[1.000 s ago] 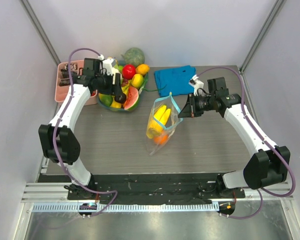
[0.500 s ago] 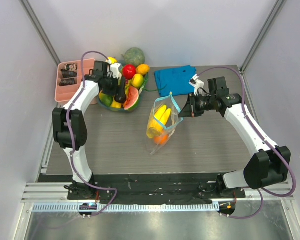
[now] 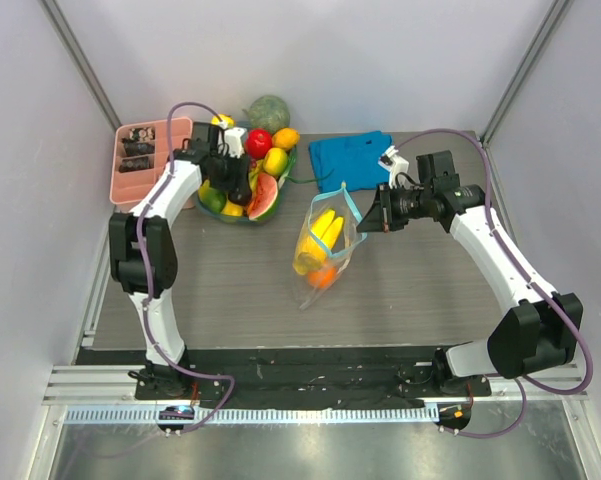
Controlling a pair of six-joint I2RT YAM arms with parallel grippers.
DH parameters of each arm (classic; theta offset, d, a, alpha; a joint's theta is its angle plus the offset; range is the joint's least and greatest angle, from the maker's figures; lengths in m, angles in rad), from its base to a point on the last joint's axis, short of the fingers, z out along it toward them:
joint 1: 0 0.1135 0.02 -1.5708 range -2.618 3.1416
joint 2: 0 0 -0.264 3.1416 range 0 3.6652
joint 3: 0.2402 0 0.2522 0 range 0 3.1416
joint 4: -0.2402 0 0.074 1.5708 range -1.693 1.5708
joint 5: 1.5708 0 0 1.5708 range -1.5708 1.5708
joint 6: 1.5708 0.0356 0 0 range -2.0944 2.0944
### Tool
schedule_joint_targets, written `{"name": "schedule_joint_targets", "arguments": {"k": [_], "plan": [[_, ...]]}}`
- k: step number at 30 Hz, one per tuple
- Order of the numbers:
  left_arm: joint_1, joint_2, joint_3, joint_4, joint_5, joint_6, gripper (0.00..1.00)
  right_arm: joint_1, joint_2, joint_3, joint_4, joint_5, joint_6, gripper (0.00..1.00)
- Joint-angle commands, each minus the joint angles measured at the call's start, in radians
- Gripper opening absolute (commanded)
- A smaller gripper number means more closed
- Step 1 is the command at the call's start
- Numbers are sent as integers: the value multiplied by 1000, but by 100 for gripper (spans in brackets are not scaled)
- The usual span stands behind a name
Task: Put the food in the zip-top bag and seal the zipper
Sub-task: Pick up the fake fruit from the bin, then place the fake fruit in the zipper food storage bag.
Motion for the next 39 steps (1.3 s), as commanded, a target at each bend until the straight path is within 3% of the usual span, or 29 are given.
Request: {"name": "schedule_joint_targets", "arguments": {"k": [1,6,11,14,22,24,25,31,33,39], "plan": [[-1,-164,58,-49,-2,10,38,4,-1,44,12,7,-22,1],[-20,-316,82,-93,70,-13,37,8,-2,41,11,-1,-22,1],[-173,-400,176,-123,177,-84,39,24,1,56,14,-3,-20,1],[-292,-402,219,-123,196,-133,40,30,6,76,12,1,-19,1],[-468,-353,224,-136,225,-184,41,44,6,119,-5,7,-20,1],[-501,-330,198,-152,197,-177,46,47,4,119,-3,8,-22,1],[-506,-322,190,-173,200,-176,56,47,6,120,-5,10,-22,1],[-494,-326,220,-256,147,-136,100,47,1,113,-15,20,-43,1],[-454,-370,196,-215,147,-156,100,48,-4,102,-20,27,-51,1],[-164,-486,35,-179,116,-200,100,48,-16,87,-22,28,-63,1]]}}
